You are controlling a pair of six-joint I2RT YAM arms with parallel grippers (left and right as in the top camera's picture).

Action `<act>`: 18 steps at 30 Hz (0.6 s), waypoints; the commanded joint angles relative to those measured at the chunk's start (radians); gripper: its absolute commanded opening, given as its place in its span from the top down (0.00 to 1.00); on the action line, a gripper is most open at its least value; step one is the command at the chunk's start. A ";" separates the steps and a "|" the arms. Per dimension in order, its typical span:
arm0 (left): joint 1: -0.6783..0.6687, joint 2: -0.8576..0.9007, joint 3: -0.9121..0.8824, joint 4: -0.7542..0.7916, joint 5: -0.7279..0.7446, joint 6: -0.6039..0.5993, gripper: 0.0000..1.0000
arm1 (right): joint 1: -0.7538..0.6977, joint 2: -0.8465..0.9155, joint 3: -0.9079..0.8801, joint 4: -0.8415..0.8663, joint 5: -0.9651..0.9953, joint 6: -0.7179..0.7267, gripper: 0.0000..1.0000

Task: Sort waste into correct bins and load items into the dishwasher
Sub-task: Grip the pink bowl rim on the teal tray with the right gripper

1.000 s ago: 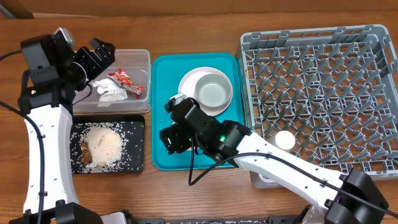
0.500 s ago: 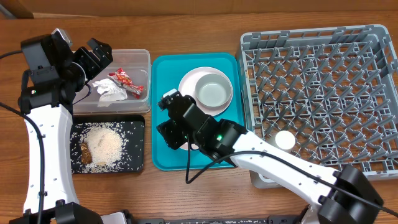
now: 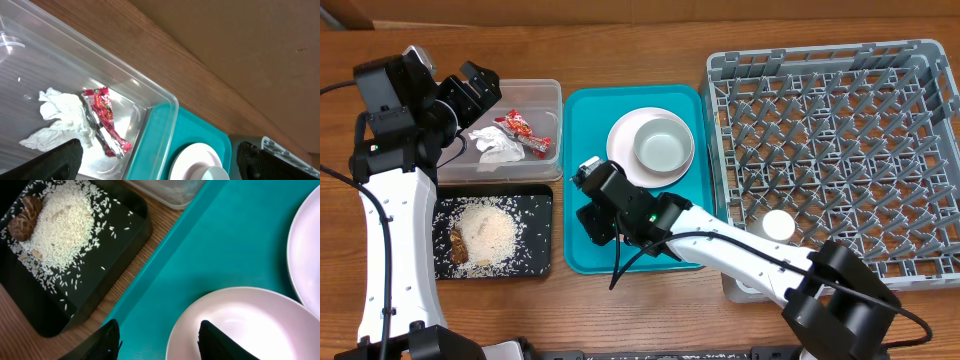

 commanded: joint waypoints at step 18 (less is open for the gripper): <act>-0.002 0.006 0.010 0.001 -0.010 -0.006 0.00 | 0.000 0.093 -0.011 0.000 0.001 -0.002 0.48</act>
